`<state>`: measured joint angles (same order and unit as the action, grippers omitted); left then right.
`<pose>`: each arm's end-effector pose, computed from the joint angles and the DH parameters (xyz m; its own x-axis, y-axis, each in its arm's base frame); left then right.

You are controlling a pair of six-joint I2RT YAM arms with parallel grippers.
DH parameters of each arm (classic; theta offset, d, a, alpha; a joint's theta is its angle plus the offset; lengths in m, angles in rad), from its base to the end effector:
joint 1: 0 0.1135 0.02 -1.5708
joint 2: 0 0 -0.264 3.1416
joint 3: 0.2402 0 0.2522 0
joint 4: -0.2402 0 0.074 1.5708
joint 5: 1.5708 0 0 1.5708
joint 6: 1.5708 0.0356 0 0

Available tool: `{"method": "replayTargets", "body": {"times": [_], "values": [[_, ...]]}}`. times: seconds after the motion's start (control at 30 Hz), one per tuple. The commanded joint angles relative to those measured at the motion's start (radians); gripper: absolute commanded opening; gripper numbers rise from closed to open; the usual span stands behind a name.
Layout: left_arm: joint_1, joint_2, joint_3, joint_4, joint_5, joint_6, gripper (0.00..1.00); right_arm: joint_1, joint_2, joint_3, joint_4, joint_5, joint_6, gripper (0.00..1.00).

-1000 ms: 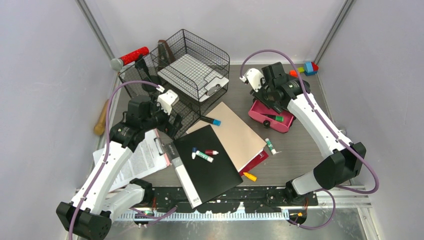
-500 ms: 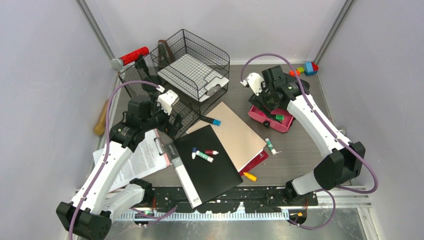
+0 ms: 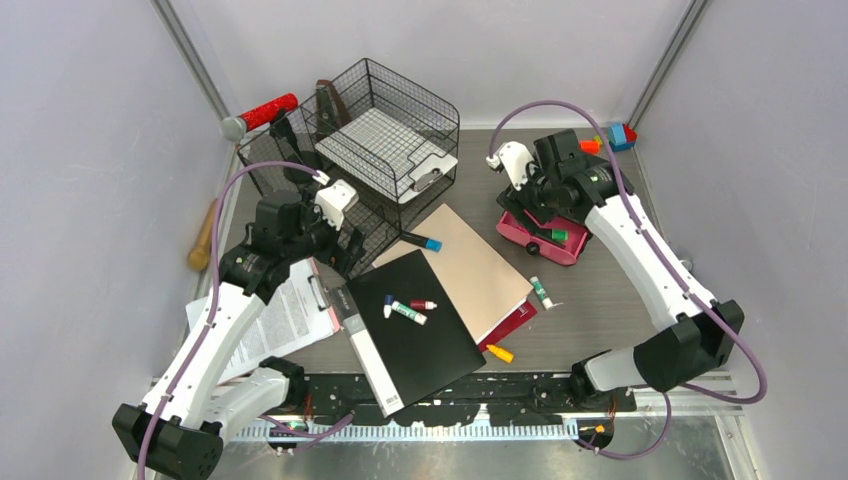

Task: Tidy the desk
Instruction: Place the stationery in the drawer, then pick up the stationery from the center of the board.

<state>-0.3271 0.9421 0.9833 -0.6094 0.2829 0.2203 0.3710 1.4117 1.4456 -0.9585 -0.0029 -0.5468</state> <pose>0.1845 -0.0731 0.3388 -0.3812 0.3509 -0.8553 0.6299 0.7758 0.0376 0.2674 0.1041 0.3549 -0.4462 -0.7315 -0.5156 -0.6979 0.6450 -0.3111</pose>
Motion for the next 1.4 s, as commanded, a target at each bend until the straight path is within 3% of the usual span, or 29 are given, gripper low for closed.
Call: {"method": "replayTargets", "body": {"times": [0.0,0.1,0.3,0.43,0.67,1.03,1.37], "values": [[0.002,-0.017,-0.001,0.033,0.02,0.012,0.99,0.028,-0.095,0.042,-0.069,-0.202,0.025,0.7],[0.002,-0.017,0.0,0.031,0.021,0.013,0.99,0.085,-0.13,-0.02,-0.07,-0.246,0.007,0.7],[0.002,-0.018,0.0,0.03,0.021,0.013,0.99,0.283,-0.143,-0.124,-0.053,-0.159,0.005,0.69],[0.002,-0.02,0.001,0.031,0.018,0.012,0.99,0.335,-0.107,-0.152,-0.005,-0.143,0.046,0.68],[0.002,-0.026,0.001,0.036,-0.012,0.012,0.99,0.374,0.009,-0.149,0.151,-0.106,0.103,0.69],[0.002,-0.025,-0.003,0.057,-0.085,0.003,0.99,0.384,0.323,-0.059,0.465,-0.007,0.201,0.7],[0.002,-0.018,-0.003,0.056,-0.08,0.01,0.99,0.385,0.478,-0.009,0.561,0.053,0.185,0.69]]}}
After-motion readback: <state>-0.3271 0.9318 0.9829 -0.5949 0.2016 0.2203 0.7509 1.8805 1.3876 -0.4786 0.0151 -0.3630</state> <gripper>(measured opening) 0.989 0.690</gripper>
